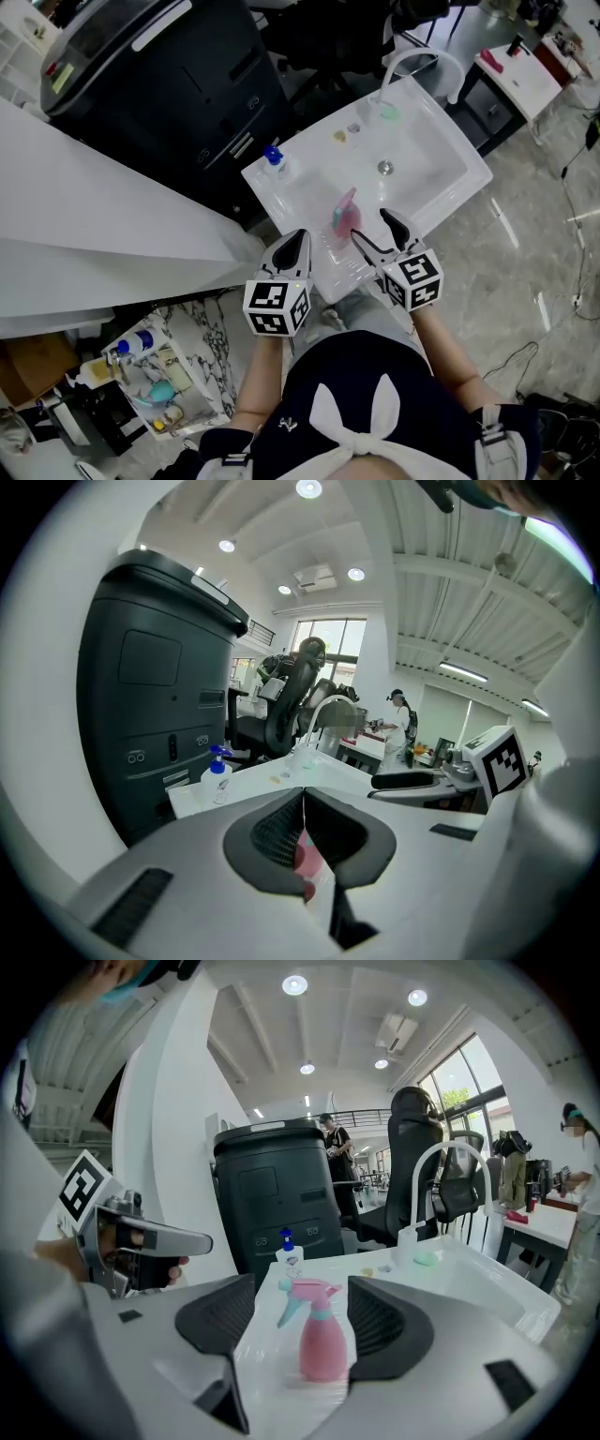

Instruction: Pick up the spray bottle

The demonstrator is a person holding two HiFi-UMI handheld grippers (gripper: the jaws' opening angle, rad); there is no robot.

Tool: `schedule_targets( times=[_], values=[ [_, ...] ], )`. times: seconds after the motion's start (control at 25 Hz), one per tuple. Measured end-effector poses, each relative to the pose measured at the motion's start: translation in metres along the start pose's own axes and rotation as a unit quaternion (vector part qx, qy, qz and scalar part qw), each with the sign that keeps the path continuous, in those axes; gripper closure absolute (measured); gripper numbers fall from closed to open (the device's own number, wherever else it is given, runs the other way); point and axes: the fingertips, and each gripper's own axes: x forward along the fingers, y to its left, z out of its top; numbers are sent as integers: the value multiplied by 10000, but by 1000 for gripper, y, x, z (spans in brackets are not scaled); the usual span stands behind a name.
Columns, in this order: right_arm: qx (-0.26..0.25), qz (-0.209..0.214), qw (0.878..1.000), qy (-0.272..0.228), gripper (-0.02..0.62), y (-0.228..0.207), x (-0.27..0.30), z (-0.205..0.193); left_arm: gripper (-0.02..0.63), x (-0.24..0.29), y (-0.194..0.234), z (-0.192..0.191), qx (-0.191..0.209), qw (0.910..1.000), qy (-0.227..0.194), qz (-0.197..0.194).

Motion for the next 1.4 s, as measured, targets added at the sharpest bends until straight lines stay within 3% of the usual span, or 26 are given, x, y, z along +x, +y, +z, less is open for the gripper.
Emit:
schedule_targets(
  times=[1.4],
  values=[
    [-292,417,9944,925,305,-28,65,-47,579,26,23,1,-215,9983,228,500]
  ],
)
